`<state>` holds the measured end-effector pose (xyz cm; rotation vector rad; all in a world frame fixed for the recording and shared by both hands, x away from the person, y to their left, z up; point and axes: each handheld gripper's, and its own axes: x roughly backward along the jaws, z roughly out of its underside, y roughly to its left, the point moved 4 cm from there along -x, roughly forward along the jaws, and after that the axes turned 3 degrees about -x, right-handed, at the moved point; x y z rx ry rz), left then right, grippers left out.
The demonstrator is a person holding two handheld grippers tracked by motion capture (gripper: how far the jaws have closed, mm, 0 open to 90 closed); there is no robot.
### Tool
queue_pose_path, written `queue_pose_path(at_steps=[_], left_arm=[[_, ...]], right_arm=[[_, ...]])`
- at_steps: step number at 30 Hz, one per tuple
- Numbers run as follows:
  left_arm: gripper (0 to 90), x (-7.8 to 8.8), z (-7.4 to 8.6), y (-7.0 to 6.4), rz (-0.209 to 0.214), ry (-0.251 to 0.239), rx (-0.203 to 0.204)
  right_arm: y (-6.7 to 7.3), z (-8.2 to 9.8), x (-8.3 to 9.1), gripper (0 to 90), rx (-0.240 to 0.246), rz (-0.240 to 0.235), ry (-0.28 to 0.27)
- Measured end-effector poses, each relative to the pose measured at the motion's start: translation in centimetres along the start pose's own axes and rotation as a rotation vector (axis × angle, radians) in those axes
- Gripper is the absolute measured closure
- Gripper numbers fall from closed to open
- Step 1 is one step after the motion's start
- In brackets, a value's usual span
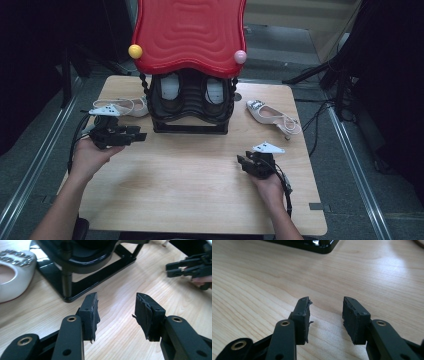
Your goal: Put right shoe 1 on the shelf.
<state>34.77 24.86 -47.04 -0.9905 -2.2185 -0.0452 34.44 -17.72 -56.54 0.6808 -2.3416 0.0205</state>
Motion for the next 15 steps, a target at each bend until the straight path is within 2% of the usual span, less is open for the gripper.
queue_pose_path(at_steps=[3, 7, 11, 15], left_arm=[[54.0, 0.0, 0.3, 0.6, -0.009, 0.002, 0.015], [54.4, 0.0, 0.7, 1.1, -0.022, 0.016, 0.015], [54.8, 0.1, 0.8, 1.4, -0.024, 0.018, 0.019], [56.3, 0.2, 1.0, 1.9, -0.032, 0.031, 0.019]], right_arm=[[0.2, -0.4, 0.2, 59.8, -0.016, -0.043, 0.031], [0.8, -1.0, 0.7, 58.7, 0.015, -0.035, 0.014], [0.9, -1.3, 1.1, 50.8, 0.001, -0.028, -0.003], [0.9, -1.6, 1.5, 52.4, -0.004, -0.033, -0.020]])
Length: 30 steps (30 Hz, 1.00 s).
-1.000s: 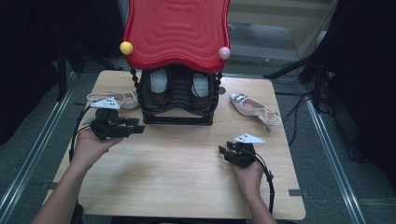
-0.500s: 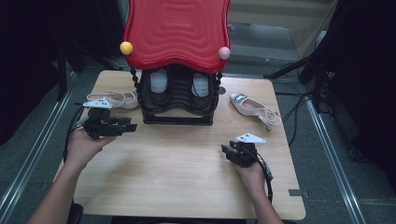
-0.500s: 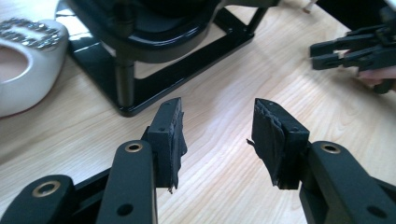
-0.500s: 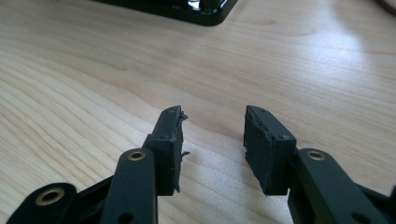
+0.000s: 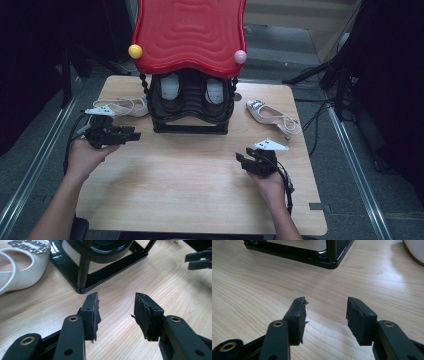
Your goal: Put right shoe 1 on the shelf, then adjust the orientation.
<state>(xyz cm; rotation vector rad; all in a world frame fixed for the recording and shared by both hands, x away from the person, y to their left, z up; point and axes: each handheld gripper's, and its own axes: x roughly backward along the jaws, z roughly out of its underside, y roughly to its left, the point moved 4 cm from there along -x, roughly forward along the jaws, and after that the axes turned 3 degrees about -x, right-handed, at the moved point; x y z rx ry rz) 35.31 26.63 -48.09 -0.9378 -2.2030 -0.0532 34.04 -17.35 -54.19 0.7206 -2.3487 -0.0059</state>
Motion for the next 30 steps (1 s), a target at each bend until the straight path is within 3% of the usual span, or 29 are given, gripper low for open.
queue_pose_path(at_steps=[5, 8, 13, 16, 19, 23, 30], left_arm=[[59.7, 0.3, 0.3, 0.7, -0.017, 0.004, 0.008], [67.2, 0.4, 0.6, 1.3, -0.029, -0.003, 0.011], [77.7, 0.2, 1.3, 2.4, -0.046, 0.010, 0.029], [80.4, 0.1, 1.6, 3.1, -0.053, 0.021, 0.032], [84.3, 0.1, 1.8, 3.9, -0.041, 0.007, 0.062], [84.8, 0.3, 2.1, 4.7, -0.045, -0.006, 0.092], [84.9, 0.4, 2.2, 5.8, -0.051, -0.006, 0.121]], right_arm=[[-0.1, -0.6, 0.5, 59.1, -0.020, -0.017, 0.008], [-0.3, -0.8, 1.0, 62.0, -0.034, -0.028, 0.004], [-0.3, -1.2, 1.8, 64.0, -0.013, -0.017, -0.015], [-0.2, -1.3, 2.0, 63.8, -0.001, -0.034, -0.019], [0.2, -1.2, 2.0, 65.1, -0.006, -0.068, -0.006], [0.6, -1.3, 2.2, 64.9, 0.011, -0.082, -0.027], [1.0, -1.1, 2.6, 59.6, 0.024, -0.093, 0.005]])
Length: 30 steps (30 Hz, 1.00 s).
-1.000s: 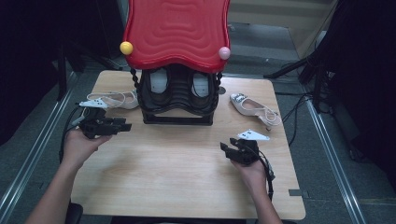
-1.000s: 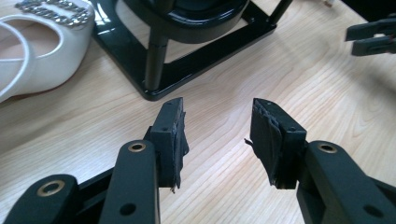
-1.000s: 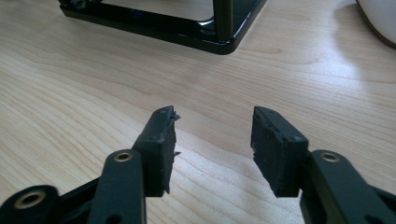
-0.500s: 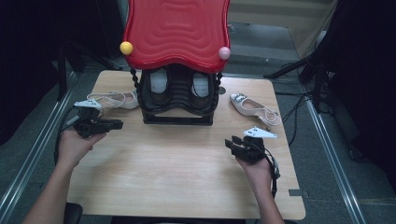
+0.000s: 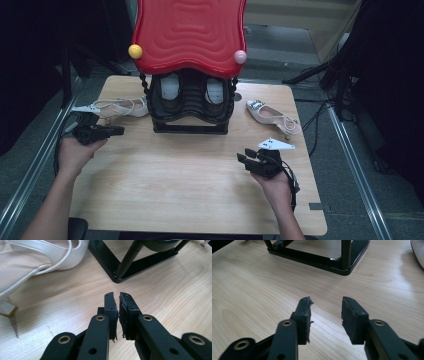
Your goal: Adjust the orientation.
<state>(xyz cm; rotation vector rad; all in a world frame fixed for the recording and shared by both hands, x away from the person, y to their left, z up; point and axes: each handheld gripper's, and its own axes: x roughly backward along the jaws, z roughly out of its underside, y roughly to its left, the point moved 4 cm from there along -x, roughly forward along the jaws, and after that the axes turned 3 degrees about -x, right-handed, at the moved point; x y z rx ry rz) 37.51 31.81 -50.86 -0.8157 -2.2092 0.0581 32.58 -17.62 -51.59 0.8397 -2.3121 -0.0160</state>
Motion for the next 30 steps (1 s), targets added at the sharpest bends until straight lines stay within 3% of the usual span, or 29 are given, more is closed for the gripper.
queue_pose_path(at_steps=[4, 7, 14, 20, 27, 30], left_arm=[[86.5, 0.0, -0.6, 0.1, 0.007, -0.021, 0.011], [88.0, 0.1, -0.9, 0.4, -0.005, -0.028, 0.009], [90.0, 0.0, -1.1, 1.8, -0.063, -0.012, -0.007], [90.0, 0.6, -1.0, 3.4, -0.074, -0.022, 0.016], [90.0, 1.1, 0.2, 6.1, -0.138, -0.017, 0.050], [90.0, 1.2, 0.5, 6.7, -0.146, -0.007, 0.061]], right_arm=[[-0.4, 0.5, 0.4, 58.3, -0.002, 0.005, 0.039], [-0.8, 0.7, 0.7, 58.4, -0.021, 0.008, 0.037], [-0.2, 0.4, 0.0, 58.8, -0.001, 0.005, 0.040], [0.3, 0.3, -0.7, 60.2, 0.000, -0.017, 0.048], [0.2, 0.4, -0.9, 59.3, -0.005, -0.015, 0.057], [0.1, 0.4, -1.0, 58.6, -0.006, -0.013, 0.056]])
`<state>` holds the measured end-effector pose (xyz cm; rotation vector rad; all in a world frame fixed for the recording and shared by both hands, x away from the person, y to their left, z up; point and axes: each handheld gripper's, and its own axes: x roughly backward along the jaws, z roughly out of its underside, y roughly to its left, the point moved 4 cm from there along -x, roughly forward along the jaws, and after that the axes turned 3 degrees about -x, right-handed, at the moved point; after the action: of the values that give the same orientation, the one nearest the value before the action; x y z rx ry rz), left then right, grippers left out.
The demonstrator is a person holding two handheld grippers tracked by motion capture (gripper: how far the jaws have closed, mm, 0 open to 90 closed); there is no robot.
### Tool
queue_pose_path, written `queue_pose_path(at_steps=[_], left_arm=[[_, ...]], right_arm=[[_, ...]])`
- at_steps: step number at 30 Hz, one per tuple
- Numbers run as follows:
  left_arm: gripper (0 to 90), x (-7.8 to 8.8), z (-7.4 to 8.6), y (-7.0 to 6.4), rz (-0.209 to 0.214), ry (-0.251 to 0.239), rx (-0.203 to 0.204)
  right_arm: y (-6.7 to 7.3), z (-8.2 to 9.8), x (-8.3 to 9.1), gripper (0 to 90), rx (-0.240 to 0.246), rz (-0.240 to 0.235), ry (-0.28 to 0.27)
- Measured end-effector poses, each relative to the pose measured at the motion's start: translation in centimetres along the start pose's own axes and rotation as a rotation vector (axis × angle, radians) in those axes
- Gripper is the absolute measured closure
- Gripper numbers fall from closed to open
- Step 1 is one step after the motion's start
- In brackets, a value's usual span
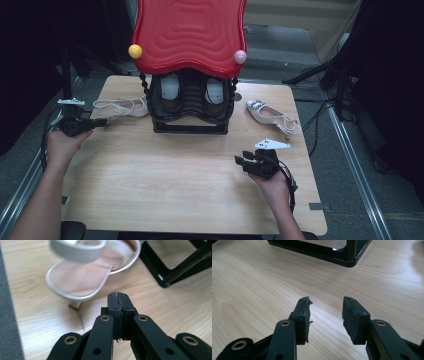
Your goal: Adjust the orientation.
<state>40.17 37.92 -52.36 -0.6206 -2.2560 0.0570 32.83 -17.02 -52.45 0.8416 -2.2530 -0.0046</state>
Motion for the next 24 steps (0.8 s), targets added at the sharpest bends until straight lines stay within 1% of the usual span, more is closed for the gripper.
queue_pose_path(at_steps=[2, 3, 6, 7, 10, 11, 12, 13, 17, 18, 19, 20, 22, 24], left_arm=[[90.0, 0.0, 0.3, 0.5, -0.020, 0.015, -0.006], [90.0, -0.1, 0.4, 0.9, -0.025, 0.021, -0.003], [90.0, -0.5, 0.8, 2.0, -0.057, 0.025, 0.016], [90.0, -0.8, 0.8, 2.2, -0.064, 0.022, 0.023], [90.0, -1.5, 1.0, 2.8, -0.089, 0.026, 0.021], [90.0, -1.7, 1.0, 2.8, -0.097, 0.019, 0.025], [90.0, -1.9, 1.0, 2.9, -0.090, 0.019, 0.028], [90.0, -2.1, 1.1, 3.0, -0.102, 0.015, 0.027], [90.0, -2.6, 1.0, 3.4, -0.119, 0.009, 0.030], [90.0, -2.7, 1.0, 3.5, -0.118, 0.003, 0.040], [90.0, -2.8, 1.0, 3.6, -0.116, 0.007, 0.034], [90.0, -2.9, 1.0, 3.6, -0.119, 0.005, 0.041], [90.0, -3.0, 1.0, 3.7, -0.119, 0.012, 0.041], [90.0, -3.2, 1.0, 3.8, -0.121, 0.006, 0.045]], right_arm=[[0.0, 0.0, -0.1, 58.5, -0.002, 0.004, 0.002], [-0.1, 0.0, -0.1, 58.5, 0.002, 0.005, 0.002], [-0.1, 0.0, -0.2, 58.8, 0.004, 0.008, -0.001], [-0.1, -0.1, -0.2, 59.2, 0.000, 0.007, -0.004], [0.0, -0.2, -0.4, 59.5, 0.001, 0.004, -0.010], [0.1, -0.2, -0.4, 59.5, 0.000, 0.006, -0.009], [0.2, -0.1, -0.5, 59.6, 0.002, 0.007, -0.007], [0.2, -0.1, -0.6, 59.5, 0.004, 0.004, -0.004], [0.7, 0.1, -0.9, 59.5, 0.021, 0.005, 0.017], [0.8, 0.1, -0.9, 59.5, 0.026, 0.003, 0.018], [0.9, 0.2, -1.0, 59.5, 0.028, 0.003, 0.029], [1.0, 0.3, -1.0, 59.6, 0.036, 0.002, 0.035], [1.2, 0.4, -1.2, 60.1, 0.044, -0.002, 0.045], [1.3, 0.4, -1.2, 60.3, 0.050, -0.006, 0.047]])
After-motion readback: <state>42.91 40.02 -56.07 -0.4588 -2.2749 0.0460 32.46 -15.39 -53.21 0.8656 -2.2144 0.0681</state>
